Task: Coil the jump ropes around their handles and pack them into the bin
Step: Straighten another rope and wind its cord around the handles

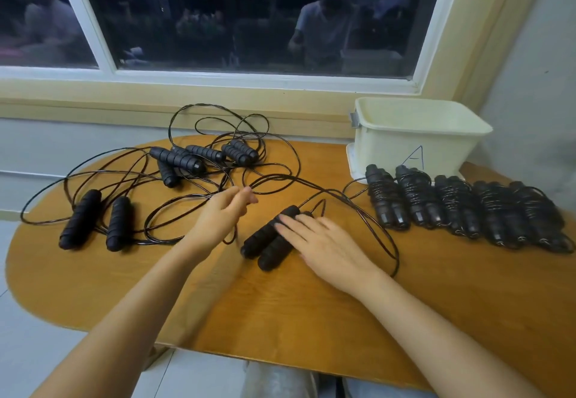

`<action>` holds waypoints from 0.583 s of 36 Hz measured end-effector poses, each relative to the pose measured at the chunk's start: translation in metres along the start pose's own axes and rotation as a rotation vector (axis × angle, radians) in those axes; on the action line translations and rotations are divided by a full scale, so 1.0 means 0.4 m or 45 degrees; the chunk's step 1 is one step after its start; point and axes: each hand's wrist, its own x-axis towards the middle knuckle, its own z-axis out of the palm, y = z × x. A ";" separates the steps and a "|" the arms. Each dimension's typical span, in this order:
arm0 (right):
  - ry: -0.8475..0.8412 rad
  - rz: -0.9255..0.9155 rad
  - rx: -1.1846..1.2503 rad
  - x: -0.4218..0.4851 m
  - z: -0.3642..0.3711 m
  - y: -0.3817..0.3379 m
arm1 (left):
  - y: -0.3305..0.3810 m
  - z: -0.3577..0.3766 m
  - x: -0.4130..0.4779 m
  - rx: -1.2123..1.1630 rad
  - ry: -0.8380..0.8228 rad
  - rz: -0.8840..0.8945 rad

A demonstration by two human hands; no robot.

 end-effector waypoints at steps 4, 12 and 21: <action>-0.150 -0.089 0.031 0.084 0.006 -0.002 | 0.001 -0.012 0.022 -0.057 -0.021 -0.005; -0.338 -0.091 0.045 0.117 -0.007 -0.009 | -0.035 -0.031 0.041 -0.061 0.081 0.017; -0.084 -0.018 0.262 0.014 -0.015 0.022 | -0.069 0.012 0.017 0.365 0.162 0.123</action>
